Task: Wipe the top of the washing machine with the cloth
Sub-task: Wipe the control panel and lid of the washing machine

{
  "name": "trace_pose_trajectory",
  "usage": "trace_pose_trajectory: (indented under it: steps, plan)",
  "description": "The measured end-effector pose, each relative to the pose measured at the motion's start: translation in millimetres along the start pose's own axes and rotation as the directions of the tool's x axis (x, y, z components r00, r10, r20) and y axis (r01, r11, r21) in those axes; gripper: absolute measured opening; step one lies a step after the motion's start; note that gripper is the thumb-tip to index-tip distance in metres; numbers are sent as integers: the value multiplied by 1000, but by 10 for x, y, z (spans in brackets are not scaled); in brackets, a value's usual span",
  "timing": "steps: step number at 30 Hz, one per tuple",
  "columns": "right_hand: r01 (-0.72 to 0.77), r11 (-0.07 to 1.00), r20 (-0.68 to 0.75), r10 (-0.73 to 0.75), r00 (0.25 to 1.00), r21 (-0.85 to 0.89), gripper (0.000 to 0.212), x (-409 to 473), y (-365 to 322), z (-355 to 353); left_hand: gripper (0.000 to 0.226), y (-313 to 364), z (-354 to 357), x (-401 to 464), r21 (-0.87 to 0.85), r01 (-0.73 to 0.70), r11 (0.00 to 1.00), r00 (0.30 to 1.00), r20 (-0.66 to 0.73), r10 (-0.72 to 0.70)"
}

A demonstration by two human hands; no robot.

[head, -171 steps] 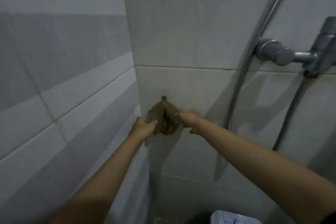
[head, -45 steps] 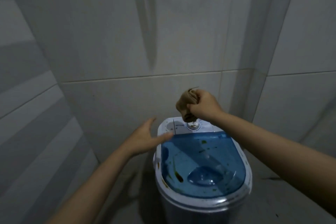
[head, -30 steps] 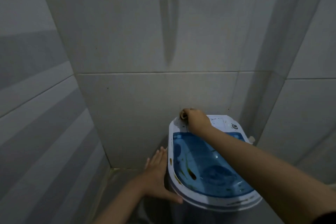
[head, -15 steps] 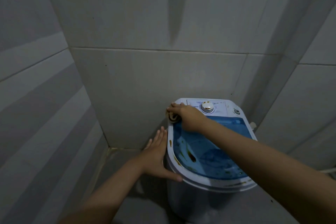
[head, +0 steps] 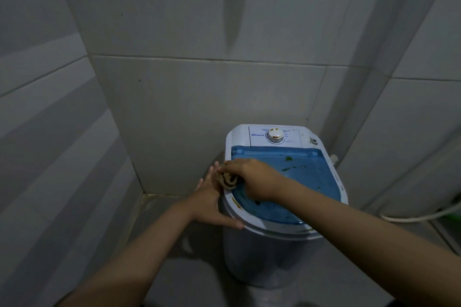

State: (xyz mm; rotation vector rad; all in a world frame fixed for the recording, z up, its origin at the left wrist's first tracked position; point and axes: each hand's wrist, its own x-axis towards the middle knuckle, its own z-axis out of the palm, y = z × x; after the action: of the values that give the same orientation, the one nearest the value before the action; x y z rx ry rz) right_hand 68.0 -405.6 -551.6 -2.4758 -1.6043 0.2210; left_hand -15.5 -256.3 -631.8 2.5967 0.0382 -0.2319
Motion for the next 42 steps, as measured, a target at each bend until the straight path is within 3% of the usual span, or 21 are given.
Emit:
trace_pose_trajectory:
  steps: [8,18,24,35,39,42]
  plan:
    - [48,996,-117,-39,992,78,55,-333,-137,117,158,18,-14,-27,-57,29,998,1000,-1,-29]
    - [46,971,-109,-21,994,234,49,-750,-66,159,156,62,-40,-21,-27,19,999,1000,4,-19]
    - [29,989,-19,-26,999,145,30,-787,27,65,146,54,-22,-33,-14,17,1000,1000,-20,-18]
    - [-94,995,341,77,937,31,31,-666,59,-487,147,18,-28,-1,12,10,1000,1000,-3,-10]
    - [-163,985,91,159,983,48,32,-433,57,-609,147,0,-11,11,3,3,1000,1000,-12,-3]
    - [-180,980,-129,170,977,-78,46,-165,89,-556,147,-10,-2,15,3,6,1000,1000,-5,-6]
